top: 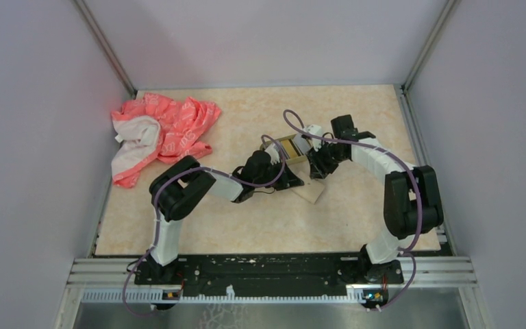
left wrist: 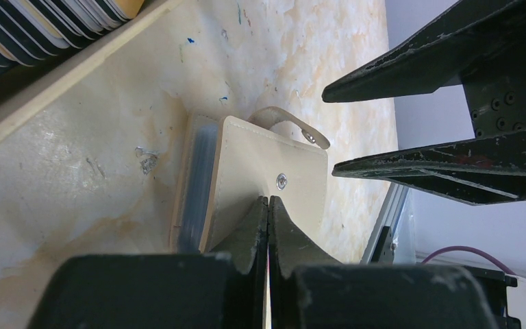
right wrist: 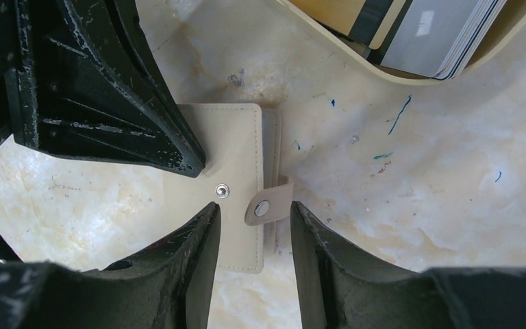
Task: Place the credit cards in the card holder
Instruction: Close the card holder at the center of the board.
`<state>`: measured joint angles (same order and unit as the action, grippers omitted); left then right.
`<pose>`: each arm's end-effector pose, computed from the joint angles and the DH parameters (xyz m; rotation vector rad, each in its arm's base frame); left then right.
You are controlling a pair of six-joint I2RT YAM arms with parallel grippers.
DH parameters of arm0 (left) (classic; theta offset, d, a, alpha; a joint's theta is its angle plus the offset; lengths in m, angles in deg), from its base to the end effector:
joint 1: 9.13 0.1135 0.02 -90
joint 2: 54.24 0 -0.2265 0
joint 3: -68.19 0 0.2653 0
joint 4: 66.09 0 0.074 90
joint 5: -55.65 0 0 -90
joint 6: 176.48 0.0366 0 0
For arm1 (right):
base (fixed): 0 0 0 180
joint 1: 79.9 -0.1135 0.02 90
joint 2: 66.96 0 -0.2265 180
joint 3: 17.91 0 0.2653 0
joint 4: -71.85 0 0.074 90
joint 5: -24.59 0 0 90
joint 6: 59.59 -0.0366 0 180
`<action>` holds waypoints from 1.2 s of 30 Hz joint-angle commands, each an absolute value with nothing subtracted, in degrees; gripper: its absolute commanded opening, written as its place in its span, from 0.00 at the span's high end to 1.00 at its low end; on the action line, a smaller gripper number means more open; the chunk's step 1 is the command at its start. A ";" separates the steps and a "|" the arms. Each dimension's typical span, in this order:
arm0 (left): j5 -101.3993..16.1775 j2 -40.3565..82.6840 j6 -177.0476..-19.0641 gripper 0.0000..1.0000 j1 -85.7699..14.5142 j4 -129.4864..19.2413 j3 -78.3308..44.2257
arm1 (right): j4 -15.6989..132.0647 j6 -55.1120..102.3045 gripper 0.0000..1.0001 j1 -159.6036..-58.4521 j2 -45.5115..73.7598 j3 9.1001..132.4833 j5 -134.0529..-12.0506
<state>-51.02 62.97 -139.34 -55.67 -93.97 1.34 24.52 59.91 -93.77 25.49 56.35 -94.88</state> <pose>0.2631 -0.2929 0.0689 0.0949 2.2325 -1.3445 0.3118 0.0955 0.1606 -1.0947 2.3528 0.5986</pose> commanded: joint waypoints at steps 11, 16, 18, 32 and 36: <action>-49.82 65.46 -136.76 1.00 -55.12 -85.01 2.21 | 25.20 58.98 0.69 -94.70 27.61 59.86 -93.14; -49.82 65.40 -136.75 1.00 -55.10 -85.01 2.29 | 24.94 59.00 0.80 -94.68 27.75 60.01 -93.27; -49.82 65.37 -136.75 1.00 -55.12 -85.01 2.38 | 24.81 59.02 0.84 -94.72 27.74 60.04 -93.27; -49.91 65.73 -136.75 1.00 -55.10 -84.75 1.94 | 24.10 58.45 0.98 -94.71 26.01 59.93 -95.94; -49.91 65.55 -136.75 1.00 -55.10 -84.75 2.03 | 22.87 59.09 0.85 -94.55 26.34 60.17 -96.04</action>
